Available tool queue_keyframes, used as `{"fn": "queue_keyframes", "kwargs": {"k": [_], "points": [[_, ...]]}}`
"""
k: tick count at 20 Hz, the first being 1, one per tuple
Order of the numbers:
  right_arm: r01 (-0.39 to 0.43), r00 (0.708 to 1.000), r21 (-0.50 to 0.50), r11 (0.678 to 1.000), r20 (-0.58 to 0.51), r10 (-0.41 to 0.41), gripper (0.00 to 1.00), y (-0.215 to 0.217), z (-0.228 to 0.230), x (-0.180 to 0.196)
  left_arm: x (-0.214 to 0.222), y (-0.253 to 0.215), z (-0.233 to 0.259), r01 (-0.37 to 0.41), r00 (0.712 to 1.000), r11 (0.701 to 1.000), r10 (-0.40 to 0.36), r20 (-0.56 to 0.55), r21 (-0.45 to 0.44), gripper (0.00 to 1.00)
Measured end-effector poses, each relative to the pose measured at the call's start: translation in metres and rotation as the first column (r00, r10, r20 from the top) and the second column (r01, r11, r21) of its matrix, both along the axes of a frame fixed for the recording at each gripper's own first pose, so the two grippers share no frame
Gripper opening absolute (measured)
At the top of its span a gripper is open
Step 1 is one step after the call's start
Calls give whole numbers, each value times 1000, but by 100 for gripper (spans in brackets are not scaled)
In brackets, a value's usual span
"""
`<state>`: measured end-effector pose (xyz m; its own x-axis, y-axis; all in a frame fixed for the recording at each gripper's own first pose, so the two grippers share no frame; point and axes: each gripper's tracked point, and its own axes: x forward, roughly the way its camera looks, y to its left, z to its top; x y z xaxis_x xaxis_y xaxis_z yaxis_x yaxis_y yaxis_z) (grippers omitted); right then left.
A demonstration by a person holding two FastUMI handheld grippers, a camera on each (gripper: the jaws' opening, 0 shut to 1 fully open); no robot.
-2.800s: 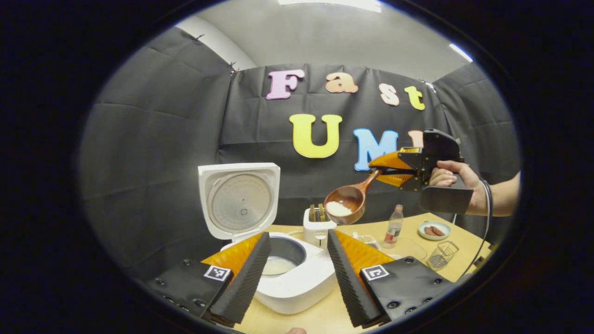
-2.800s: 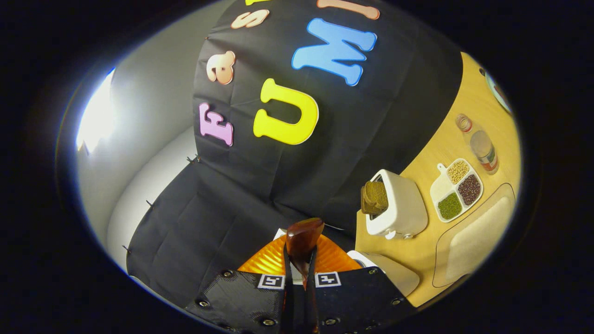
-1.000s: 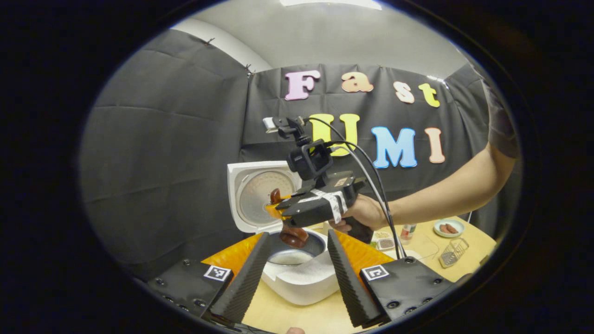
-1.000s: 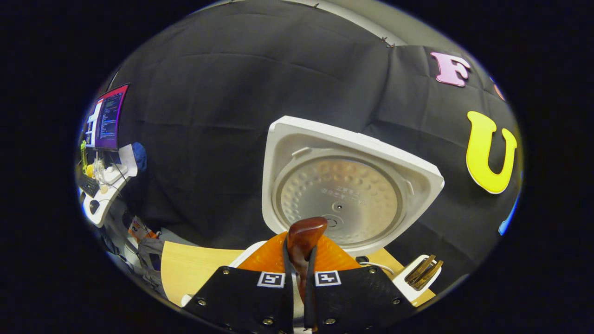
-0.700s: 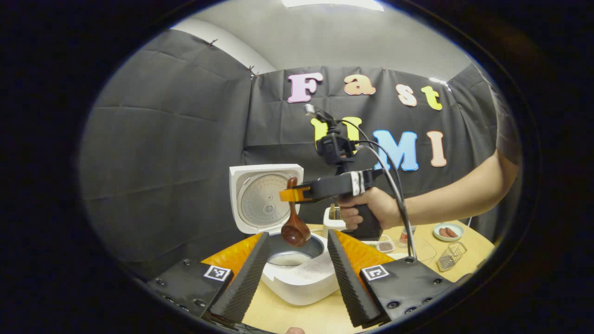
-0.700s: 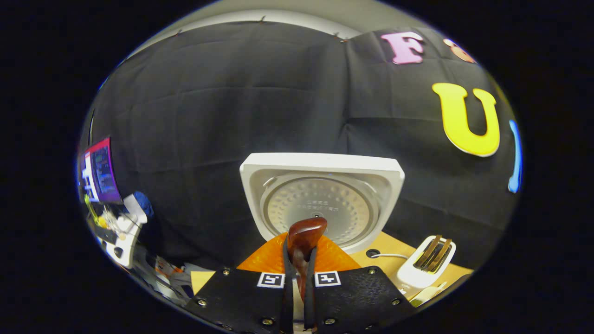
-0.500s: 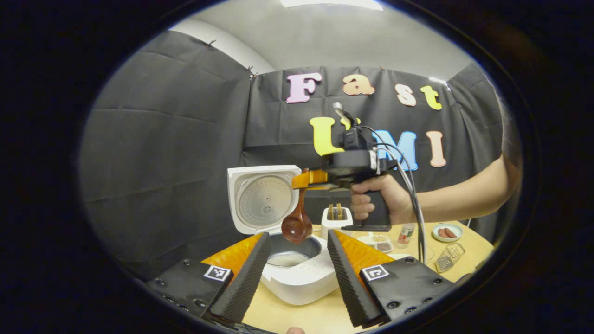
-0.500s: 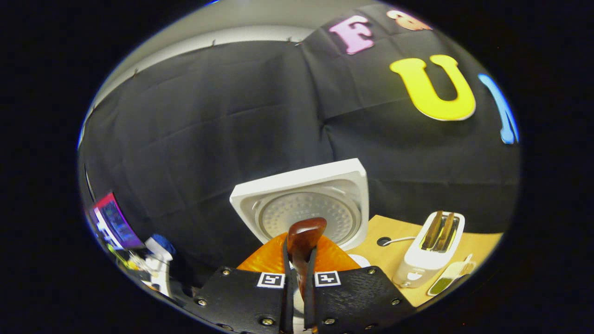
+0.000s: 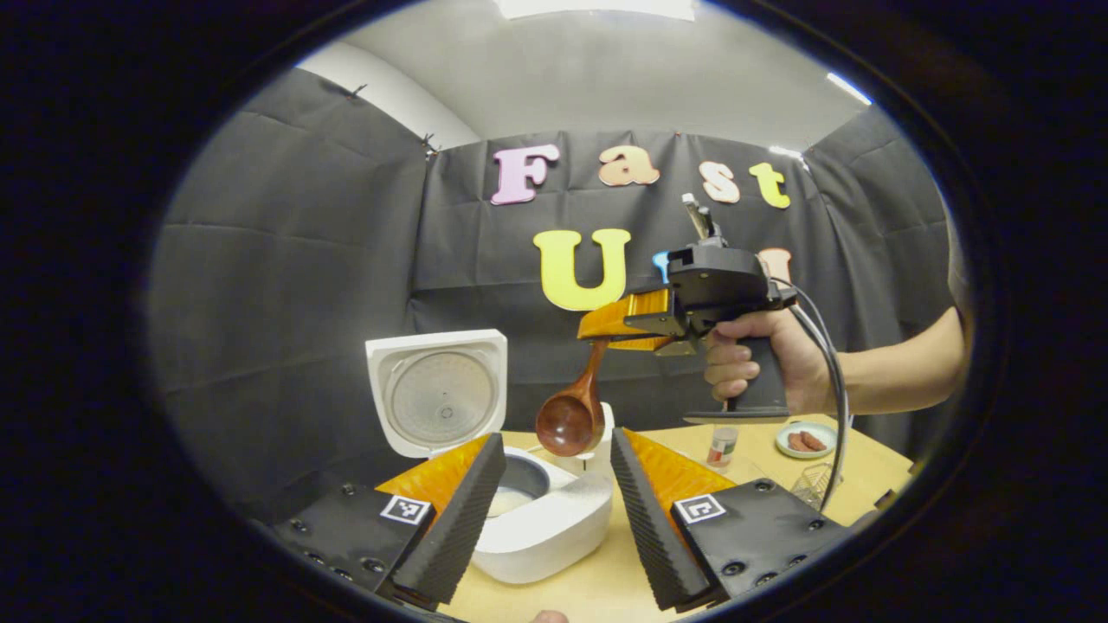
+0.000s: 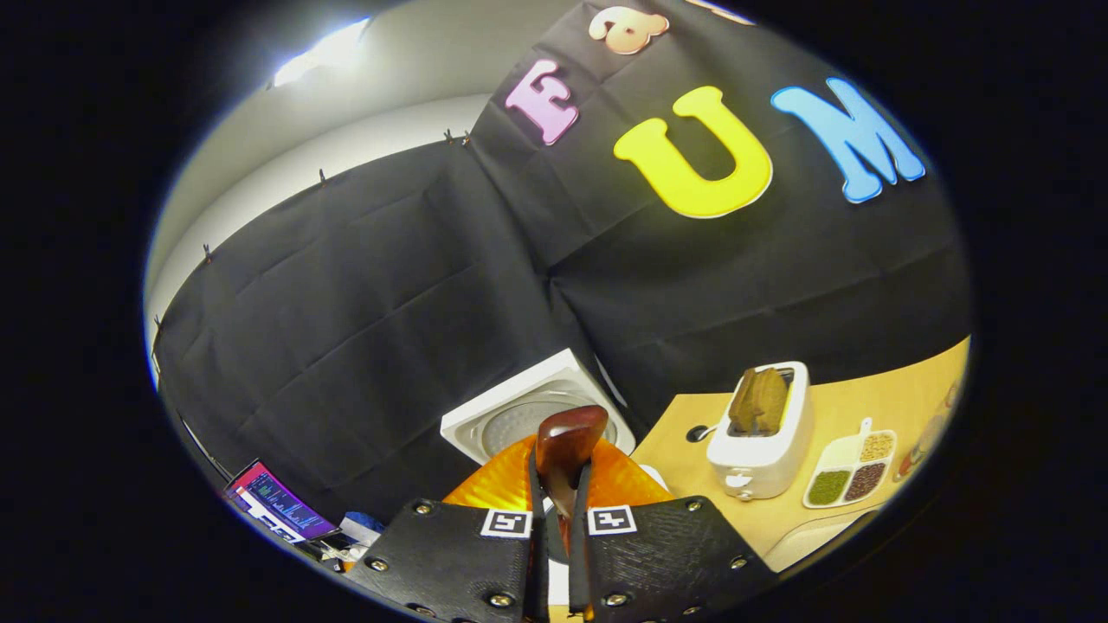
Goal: Close the left gripper, press the button to open the rice cooker; take a wooden spoon from the chopstick holder with the right hand, scoop a spoonful of rice and pour it into the rice cooker, then put the wooden spoon back into the chopstick holder.
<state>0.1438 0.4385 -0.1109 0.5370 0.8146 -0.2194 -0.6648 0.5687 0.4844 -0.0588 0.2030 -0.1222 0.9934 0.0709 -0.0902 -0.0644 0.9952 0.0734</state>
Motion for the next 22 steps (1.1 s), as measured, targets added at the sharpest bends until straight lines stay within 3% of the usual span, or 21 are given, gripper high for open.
{"fn": "queue_keyframes", "kwargs": {"k": [5,11,18,22], "points": [[121,992,19,992,-32,-120,9,-82,12,2,16,-28,-6,44,999,999,-44,-10,-9,87],[273,961,4,962,-41,-272,9,-172,19,7,31,-43,-4,43,999,999,-42,15,-26,88],[457,888,-27,889,-40,-458,9,-291,6,11,38,-62,-20,76,997,997,-77,-27,-28,89],[560,825,-93,823,-29,-564,9,-354,-18,5,44,-65,-17,77,997,997,-77,-22,-26,89]]}}
